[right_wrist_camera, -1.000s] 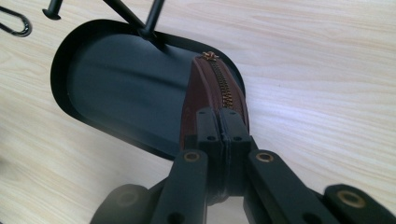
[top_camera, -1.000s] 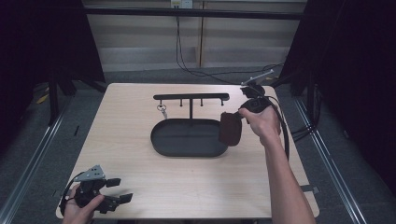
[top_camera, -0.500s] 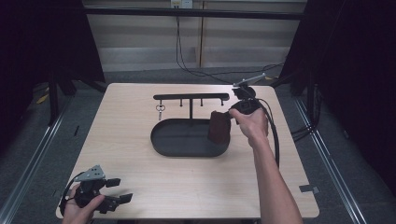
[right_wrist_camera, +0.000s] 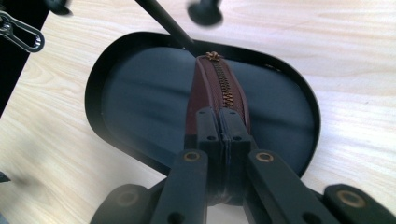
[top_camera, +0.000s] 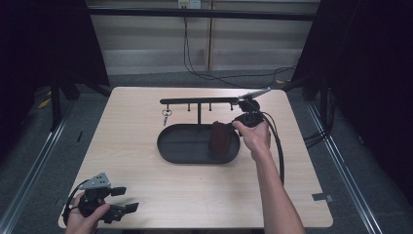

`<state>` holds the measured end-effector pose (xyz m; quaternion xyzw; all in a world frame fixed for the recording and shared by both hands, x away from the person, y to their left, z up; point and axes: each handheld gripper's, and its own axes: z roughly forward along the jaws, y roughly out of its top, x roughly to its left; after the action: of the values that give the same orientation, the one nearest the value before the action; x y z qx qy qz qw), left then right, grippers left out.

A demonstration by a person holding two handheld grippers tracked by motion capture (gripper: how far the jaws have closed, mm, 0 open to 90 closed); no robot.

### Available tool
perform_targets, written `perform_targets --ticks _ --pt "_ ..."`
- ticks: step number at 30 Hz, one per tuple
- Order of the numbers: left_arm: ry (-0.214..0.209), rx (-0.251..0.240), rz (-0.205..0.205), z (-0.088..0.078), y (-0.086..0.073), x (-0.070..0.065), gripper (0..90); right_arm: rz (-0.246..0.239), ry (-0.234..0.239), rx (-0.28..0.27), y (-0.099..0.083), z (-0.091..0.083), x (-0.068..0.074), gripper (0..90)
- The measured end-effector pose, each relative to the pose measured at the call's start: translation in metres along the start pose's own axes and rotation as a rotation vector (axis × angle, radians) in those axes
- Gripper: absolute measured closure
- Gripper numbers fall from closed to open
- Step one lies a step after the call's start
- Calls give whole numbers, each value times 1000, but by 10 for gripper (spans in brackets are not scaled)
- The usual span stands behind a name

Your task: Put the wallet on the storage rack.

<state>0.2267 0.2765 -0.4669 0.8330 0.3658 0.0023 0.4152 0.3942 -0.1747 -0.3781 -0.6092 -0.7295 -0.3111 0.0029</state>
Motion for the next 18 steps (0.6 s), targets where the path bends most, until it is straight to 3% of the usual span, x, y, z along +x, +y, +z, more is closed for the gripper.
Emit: perform_targets --ticks 7,18 --pt "1 4 0 1 0 0 179 27 24 -9 -6 9 -10 884" --pt "0 5 -3 1 0 0 179 28 -23 -5 -5 16 -21 879"
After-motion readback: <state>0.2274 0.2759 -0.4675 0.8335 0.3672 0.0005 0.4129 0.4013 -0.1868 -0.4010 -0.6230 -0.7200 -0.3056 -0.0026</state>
